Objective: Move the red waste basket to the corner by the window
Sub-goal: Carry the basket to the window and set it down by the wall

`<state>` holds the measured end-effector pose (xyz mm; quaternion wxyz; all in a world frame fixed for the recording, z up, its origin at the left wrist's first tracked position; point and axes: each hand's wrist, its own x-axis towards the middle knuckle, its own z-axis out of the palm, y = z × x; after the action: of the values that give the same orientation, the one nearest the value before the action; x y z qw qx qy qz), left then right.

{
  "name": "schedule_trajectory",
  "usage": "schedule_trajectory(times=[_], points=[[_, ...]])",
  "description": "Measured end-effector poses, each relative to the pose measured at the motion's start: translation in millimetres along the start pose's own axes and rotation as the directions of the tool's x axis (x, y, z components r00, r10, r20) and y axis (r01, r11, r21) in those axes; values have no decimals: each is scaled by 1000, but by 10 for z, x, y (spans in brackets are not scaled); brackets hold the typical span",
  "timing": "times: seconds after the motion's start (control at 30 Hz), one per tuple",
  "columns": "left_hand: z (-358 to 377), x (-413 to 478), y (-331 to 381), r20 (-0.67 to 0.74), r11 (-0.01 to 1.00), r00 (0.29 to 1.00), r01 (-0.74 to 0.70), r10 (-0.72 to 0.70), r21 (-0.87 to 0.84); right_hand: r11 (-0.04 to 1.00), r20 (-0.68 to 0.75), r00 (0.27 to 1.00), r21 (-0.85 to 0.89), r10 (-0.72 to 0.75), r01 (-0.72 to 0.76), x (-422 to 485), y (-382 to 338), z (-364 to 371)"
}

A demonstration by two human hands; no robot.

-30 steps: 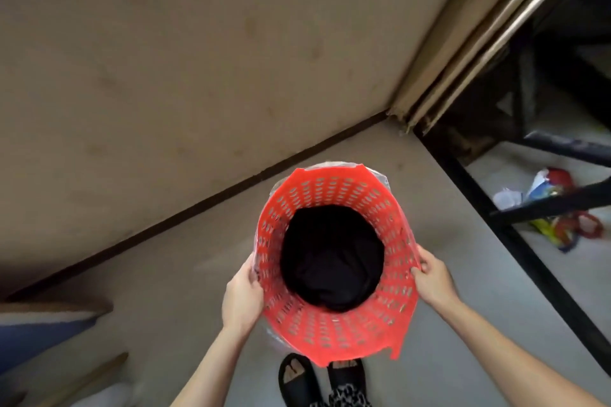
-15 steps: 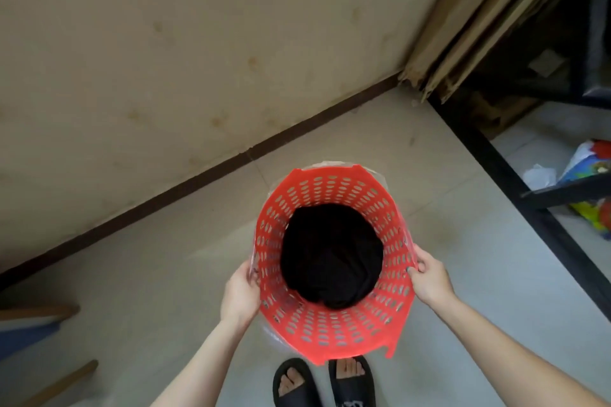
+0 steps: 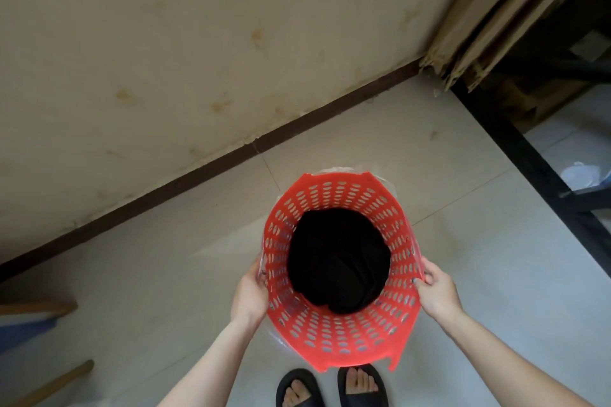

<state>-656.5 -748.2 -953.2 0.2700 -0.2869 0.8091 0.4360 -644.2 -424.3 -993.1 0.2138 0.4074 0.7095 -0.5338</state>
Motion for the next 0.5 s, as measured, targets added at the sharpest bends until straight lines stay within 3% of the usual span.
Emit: schedule_trajectory(times=[0.5], points=[[173, 24, -255, -76, 1000, 997, -29, 30, 11, 995, 4, 1000, -95, 14, -14, 13, 205, 161]])
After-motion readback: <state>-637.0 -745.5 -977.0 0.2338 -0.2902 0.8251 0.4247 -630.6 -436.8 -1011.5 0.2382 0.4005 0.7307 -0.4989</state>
